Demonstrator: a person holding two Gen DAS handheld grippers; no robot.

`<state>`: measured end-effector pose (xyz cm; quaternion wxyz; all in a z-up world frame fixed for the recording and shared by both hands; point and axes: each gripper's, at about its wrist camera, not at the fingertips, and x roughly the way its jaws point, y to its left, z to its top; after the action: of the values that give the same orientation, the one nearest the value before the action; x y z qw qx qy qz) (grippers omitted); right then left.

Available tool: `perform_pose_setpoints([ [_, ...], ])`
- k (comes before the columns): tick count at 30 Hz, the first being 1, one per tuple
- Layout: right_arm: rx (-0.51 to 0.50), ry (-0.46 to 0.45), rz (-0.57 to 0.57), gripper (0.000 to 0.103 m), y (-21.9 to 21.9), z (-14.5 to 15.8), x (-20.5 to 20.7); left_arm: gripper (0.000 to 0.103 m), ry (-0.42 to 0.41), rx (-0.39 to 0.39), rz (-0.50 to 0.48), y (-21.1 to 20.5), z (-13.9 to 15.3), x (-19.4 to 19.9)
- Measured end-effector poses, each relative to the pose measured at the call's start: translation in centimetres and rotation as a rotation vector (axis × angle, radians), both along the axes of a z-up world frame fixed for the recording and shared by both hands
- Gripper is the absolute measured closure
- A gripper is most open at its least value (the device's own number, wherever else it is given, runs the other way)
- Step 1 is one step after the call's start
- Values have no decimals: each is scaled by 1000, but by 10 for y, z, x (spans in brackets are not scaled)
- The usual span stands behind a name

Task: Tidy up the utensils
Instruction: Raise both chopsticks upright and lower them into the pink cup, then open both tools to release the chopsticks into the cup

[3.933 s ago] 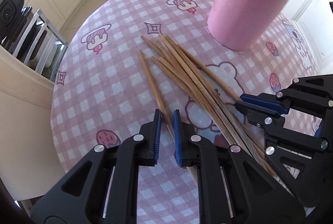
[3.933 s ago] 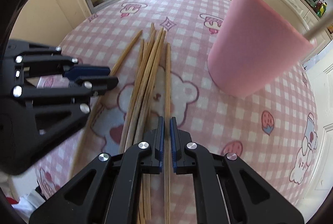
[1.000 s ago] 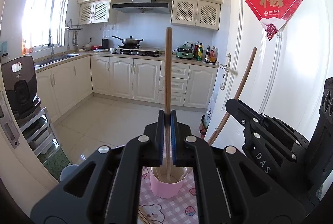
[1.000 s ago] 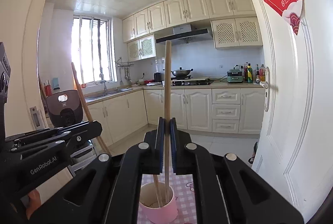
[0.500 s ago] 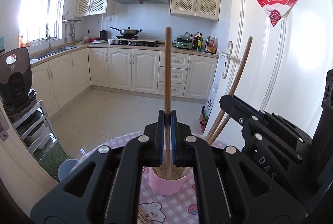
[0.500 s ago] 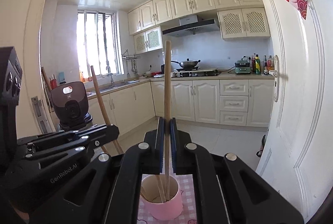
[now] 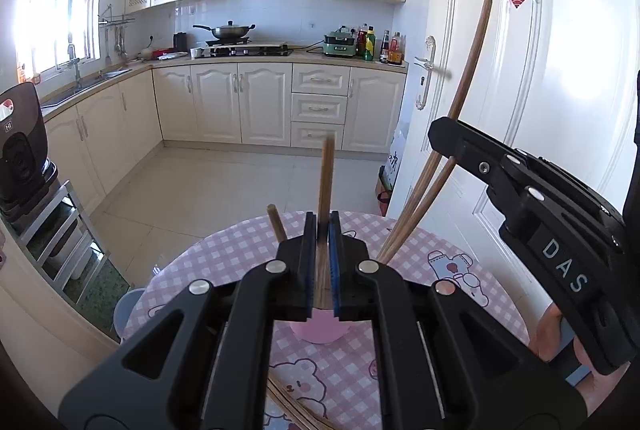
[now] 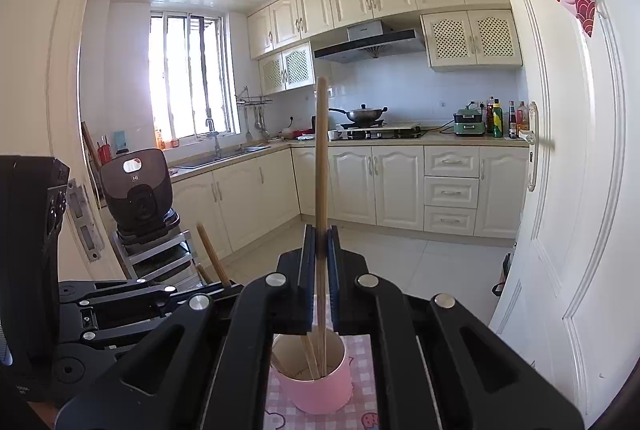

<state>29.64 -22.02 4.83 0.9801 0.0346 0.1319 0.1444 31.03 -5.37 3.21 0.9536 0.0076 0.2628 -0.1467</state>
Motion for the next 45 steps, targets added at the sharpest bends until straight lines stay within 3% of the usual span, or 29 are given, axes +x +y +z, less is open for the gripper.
perform_pose_setpoints([
  [10,-6,18,4,98,-1,3,-2,94,11,-16,-1,4,5,-9],
  [11,-5,21,4,98,-1,2,-3,86,11,-15,-1,5,5,-10],
  [12,-6,22,5,98,-1,3,-4,68,6,-12,3,4,6,-10],
  [14,-12,22,8,98,0,3,-5,45,-40,-10,16,5,10,-18],
  [22,-15,27,10,98,0,5,-13,44,-54,-1,22,5,18,-28],
  [33,-58,43,26,95,7,6,-47,34,-76,-2,41,22,27,-65],
  [45,-156,103,109,92,40,-19,-81,32,37,29,75,42,-2,-92],
])
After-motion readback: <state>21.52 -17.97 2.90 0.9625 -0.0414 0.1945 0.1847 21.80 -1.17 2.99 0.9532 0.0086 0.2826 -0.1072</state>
